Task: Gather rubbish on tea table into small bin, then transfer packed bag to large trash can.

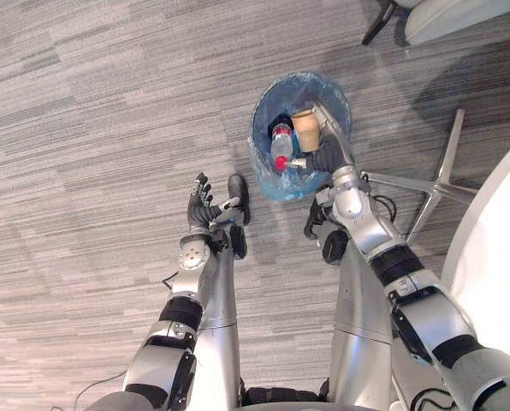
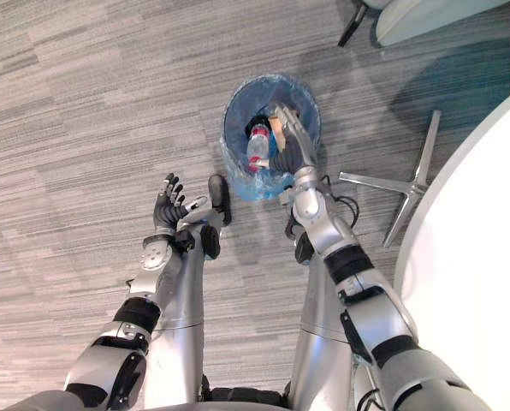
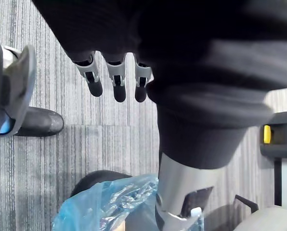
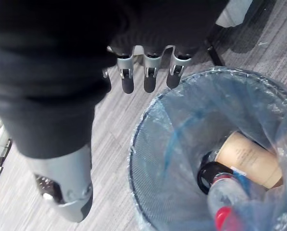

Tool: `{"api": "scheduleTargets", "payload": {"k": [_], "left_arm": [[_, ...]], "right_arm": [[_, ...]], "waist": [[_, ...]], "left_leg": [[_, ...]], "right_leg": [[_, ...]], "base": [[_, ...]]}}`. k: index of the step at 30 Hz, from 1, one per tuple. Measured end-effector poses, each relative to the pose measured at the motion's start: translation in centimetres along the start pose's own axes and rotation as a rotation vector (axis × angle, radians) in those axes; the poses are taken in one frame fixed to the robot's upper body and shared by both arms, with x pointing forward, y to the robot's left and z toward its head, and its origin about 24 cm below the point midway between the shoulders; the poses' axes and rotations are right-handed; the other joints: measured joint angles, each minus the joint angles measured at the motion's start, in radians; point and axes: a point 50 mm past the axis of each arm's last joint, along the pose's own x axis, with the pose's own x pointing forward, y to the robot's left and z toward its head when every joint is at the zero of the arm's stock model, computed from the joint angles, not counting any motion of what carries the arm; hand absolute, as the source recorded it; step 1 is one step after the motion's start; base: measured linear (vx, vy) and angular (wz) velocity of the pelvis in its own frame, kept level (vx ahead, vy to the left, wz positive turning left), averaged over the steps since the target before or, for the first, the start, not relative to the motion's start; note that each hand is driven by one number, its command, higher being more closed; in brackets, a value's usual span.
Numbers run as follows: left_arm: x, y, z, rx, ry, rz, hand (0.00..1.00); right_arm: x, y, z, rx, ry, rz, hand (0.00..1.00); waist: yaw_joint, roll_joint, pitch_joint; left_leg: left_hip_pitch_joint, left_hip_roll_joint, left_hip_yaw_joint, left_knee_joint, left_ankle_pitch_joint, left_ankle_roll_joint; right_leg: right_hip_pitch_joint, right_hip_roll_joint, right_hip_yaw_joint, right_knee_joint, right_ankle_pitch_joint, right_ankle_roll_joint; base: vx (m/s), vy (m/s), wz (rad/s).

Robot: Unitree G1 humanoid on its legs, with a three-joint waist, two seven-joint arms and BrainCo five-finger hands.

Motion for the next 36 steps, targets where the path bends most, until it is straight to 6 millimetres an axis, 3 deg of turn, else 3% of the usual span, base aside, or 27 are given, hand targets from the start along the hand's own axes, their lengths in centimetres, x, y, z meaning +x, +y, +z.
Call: {"api": "scheduleTargets", "payload": {"k": [9,14,23,32,33,36], "left_arm": [[0.0,0.2,-0.3,0.007,0.014,0.005,0.0],[0.0,0.3,-0.4,0.006,0.019,0.008,0.0],[0.3,0.0,0.0,-0.017,0.004,0.01,0.0],[0.9,-0.1,1.0,-0.06,-0.034,0.021,0.0],[0.9,-0.1,1.0,-0.061,-0.037,0.02,0.0],[1.0,-0.2,1.4,-0.074,-0.053,0.02,0.0]], "right_arm": [[-1.3,2.0,-0.2,-0.221,-0.067,0.138,0.0],[-1.5,3.2,-1.9,-0.348,-0.021,0.219,0.0],[-1.3,3.4,-4.7,-0.482,0.119,0.282,0.0],[-0.6,3.4,-5.4,-0.523,0.186,0.319,0.0],[-0.6,3.5,-5.5,-0.532,0.192,0.323,1.0],[-0.6,3.6,-5.4,-0.531,0.198,0.32,1.0]], "waist": [[0.001,-0.001,0.0],[0.002,-0.004,0.002],[0.003,-0.004,0.002],[0.006,-0.015,0.009],[0.006,-0.015,0.009],[0.008,-0.015,0.009]], "left_leg": [[0.022,0.014,0.013,-0.013,0.012,0.0],[0.024,0.012,0.012,-0.039,0.027,-0.002],[-0.012,0.01,0.005,-0.047,0.031,-0.002],[-0.048,-0.001,-0.008,-0.062,0.049,-0.014],[-0.051,-0.003,-0.011,-0.065,0.05,-0.015],[-0.062,-0.005,-0.017,-0.071,0.052,-0.017]], "right_leg": [[0.024,0.002,-0.007,-0.012,0.003,-0.005],[0.024,0.002,-0.014,-0.026,0.004,-0.005],[-0.01,0.001,-0.021,-0.026,0.003,-0.005],[-0.052,-0.006,-0.031,-0.009,-0.004,-0.014],[-0.055,-0.007,-0.033,-0.009,-0.008,-0.012],[-0.067,-0.009,-0.039,-0.008,-0.011,-0.017]], "base": [[0.0,-0.001,0.0],[-0.01,-0.009,0.03],[0.0,-0.001,0.01],[-0.02,-0.013,0.08],[-0.03,-0.011,0.07],[-0.03,-0.009,0.07]]}}
